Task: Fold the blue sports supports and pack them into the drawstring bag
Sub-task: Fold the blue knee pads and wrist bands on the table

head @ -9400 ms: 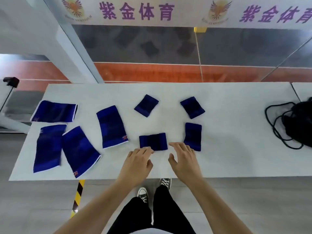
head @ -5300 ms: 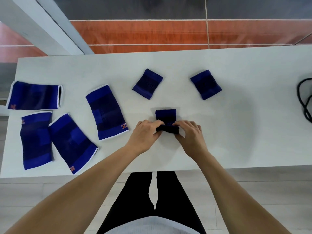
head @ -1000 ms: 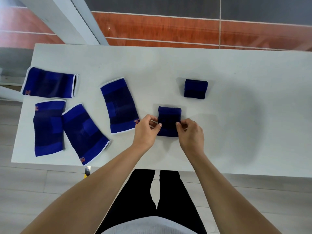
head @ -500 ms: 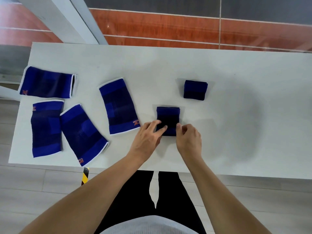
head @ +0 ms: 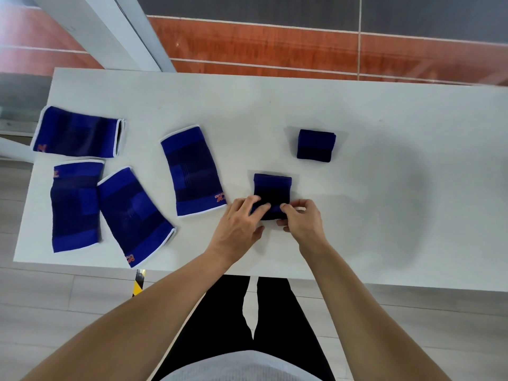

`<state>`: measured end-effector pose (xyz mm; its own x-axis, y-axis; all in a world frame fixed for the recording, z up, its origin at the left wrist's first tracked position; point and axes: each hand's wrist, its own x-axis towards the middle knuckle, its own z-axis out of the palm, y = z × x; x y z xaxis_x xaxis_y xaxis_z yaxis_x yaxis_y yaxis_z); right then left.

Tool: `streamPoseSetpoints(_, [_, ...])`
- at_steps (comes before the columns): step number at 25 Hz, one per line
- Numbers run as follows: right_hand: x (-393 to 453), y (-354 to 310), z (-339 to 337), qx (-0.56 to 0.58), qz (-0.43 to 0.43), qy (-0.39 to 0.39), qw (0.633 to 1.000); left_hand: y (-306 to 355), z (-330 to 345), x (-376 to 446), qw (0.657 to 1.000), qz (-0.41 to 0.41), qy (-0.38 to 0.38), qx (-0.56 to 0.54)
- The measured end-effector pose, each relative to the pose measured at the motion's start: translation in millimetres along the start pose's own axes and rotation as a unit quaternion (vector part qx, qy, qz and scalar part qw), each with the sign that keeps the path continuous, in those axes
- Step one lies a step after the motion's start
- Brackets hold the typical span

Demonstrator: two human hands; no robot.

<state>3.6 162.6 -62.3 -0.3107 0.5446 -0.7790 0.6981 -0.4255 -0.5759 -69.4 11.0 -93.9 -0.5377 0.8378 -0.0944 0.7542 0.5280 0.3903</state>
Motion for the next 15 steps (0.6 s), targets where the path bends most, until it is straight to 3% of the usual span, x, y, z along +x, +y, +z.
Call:
streamPoseSetpoints(2, [2, -1, -3, 0.068, 0.057, -0.032, 0.996, -1, -1, -1, 1.000, -0.001, 0.017, 0.020])
streamPoseSetpoints(4, [1, 3, -7, 0.032, 0.031, -0.035, 0.998, -1, -2, 0, 0.999, 0.004, 0.044, 0.028])
streamPoseSetpoints(5, [-1, 7, -11, -0.053, -0.055, -0.009, 0.997, -2, -2, 1, 0.998, 0.005, 0.052, 0.027])
streamPoseSetpoints(6, [-2, 13, -17, -0.158, -0.182, 0.029, 0.970, -2, -3, 3, 0.998, 0.007, 0.053, 0.024])
streamPoseSetpoints(8, [-1, 24, -29, -0.326, -0.385, 0.038, 0.863, -4, -6, 7, 0.999, 0.011, 0.042, 0.022])
streamPoseSetpoints(9, [2, 26, -32, -0.364, -0.419, 0.018, 0.832, -4, -10, 9, 0.999, 0.011, 0.036, 0.022])
streamPoseSetpoints(11, [7, 25, -32, -0.375, -0.405, -0.007, 0.834, -4, -18, 16, 1.000, -0.009, 0.015, -0.005])
streamPoseSetpoints(15, [17, 9, -23, -0.279, -0.328, -0.015, 0.902, -1, -26, 30, 0.982, -0.116, -0.015, -0.150])
